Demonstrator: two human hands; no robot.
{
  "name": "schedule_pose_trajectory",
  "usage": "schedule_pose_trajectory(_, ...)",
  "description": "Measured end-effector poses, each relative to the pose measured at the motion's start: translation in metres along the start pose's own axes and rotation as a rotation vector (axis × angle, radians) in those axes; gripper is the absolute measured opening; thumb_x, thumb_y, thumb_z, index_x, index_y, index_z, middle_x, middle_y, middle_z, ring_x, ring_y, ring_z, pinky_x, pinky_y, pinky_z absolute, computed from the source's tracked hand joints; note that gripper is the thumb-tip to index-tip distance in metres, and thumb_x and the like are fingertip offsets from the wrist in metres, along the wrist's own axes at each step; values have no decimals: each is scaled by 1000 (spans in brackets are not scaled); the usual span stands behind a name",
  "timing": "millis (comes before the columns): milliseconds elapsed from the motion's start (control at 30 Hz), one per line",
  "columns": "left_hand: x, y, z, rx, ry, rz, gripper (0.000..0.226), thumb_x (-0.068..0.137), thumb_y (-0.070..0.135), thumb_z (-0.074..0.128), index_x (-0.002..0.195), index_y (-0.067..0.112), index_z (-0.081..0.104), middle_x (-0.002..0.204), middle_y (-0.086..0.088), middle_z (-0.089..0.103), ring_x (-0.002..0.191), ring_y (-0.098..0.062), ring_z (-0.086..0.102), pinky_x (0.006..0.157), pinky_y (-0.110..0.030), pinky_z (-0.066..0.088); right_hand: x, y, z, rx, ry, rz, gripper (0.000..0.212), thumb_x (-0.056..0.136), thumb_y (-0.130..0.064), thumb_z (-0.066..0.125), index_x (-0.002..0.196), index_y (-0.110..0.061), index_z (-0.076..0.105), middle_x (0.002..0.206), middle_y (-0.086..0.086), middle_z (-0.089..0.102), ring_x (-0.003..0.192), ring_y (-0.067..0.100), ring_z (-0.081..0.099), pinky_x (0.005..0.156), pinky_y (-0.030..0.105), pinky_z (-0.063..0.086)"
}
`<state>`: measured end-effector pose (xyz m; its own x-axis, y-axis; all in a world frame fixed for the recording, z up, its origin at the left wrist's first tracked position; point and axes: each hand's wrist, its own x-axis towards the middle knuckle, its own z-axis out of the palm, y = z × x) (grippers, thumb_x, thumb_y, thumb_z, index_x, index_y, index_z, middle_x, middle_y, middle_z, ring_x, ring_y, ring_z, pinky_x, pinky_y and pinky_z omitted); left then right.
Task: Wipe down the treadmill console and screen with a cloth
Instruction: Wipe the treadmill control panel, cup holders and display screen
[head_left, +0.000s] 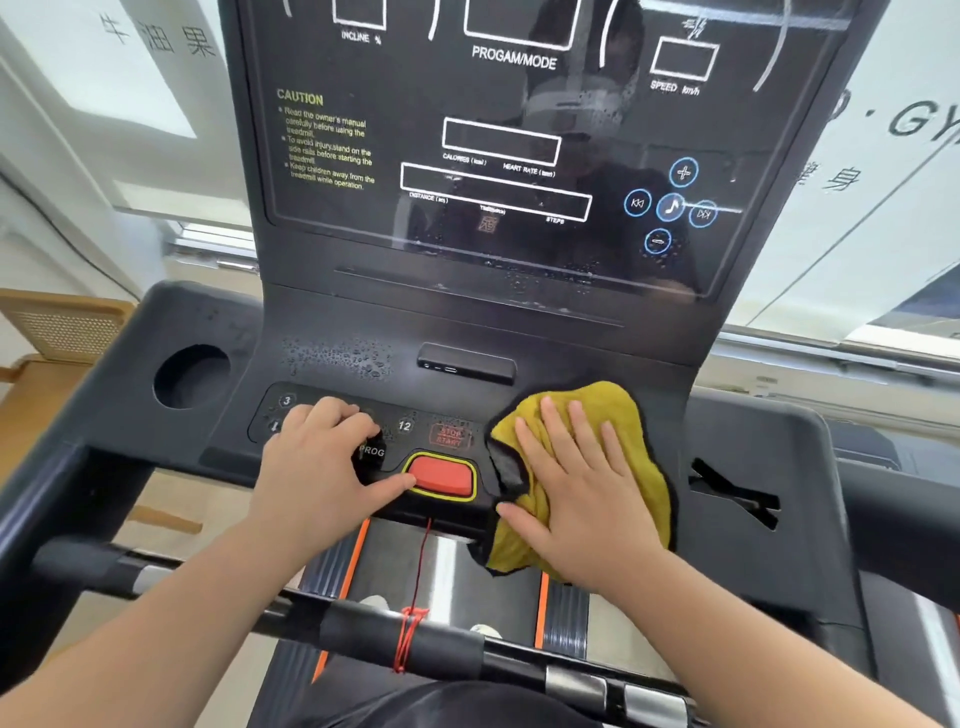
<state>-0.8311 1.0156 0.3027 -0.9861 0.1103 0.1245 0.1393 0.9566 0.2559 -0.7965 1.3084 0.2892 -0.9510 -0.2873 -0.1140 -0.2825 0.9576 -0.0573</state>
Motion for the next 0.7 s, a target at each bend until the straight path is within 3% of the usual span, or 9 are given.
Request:
schedule_pose_trajectory(133, -4, 2, 1, -14, 26, 3, 75, 62, 79, 53, 102, 19, 75, 109, 0, 65, 102, -32, 57, 80, -45, 53, -27, 50, -3, 6, -2, 89, 99, 86, -93, 20, 165, -35, 11, 174, -1, 2, 160, 31, -1, 127, 58, 11)
schedule_pose_trajectory(233, -10, 3, 6, -50, 43, -16, 76, 65, 75, 55, 106, 15, 75, 117, -5, 67, 108, -33, 58, 88, -44, 50, -13, 70, -9, 17, 3, 236, 106, 81, -97, 8, 166, -33, 2, 172, 1, -17, 157, 29, -19, 128, 57, 0)
schedule_pose_trajectory(300, -12, 4, 7, -66, 47, -32, 76, 66, 74, 55, 108, 15, 75, 120, -6, 67, 112, -33, 57, 92, -43, 48, 3, 62, -10, 16, 30, 300, 112, 80, -97, 9, 166, -25, -3, 170, 9, -25, 155, 34, -25, 127, 57, -6)
schedule_pose_trajectory(400, -12, 5, 6, -75, 42, -51, 75, 65, 74, 56, 108, 15, 75, 122, -6, 67, 113, -32, 57, 94, -42, 47, 26, 30, -9, 19, 40, 346, 119, 81, -96, 16, 165, -14, -6, 166, 26, -25, 154, 49, -19, 125, 61, -6)
schedule_pose_trajectory(467, -12, 6, 5, -74, 30, -52, 75, 65, 73, 57, 108, 15, 75, 122, -6, 66, 112, -31, 56, 97, -40, 45, 39, 10, -10, 26, 39, 294, 115, 84, -92, 16, 165, -12, -2, 167, 29, -18, 154, 52, -16, 124, 62, -7)
schedule_pose_trajectory(600, -11, 7, 3, -76, 5, -65, 76, 64, 74, 57, 109, 16, 75, 122, -4, 65, 113, -30, 54, 98, -41, 45, 30, -9, -10, 22, -30, 53, 95, 93, -80, 14, 166, -20, -2, 172, 15, -14, 157, 40, -18, 126, 56, -10)
schedule_pose_trajectory(700, -10, 7, 3, -78, -1, -69, 76, 64, 75, 57, 110, 16, 75, 122, -4, 65, 113, -30, 55, 97, -43, 46, -5, 13, -1, -13, -19, -175, 78, 100, -71, 24, 165, -30, 18, 174, 4, 10, 160, 34, 5, 125, 54, 5)
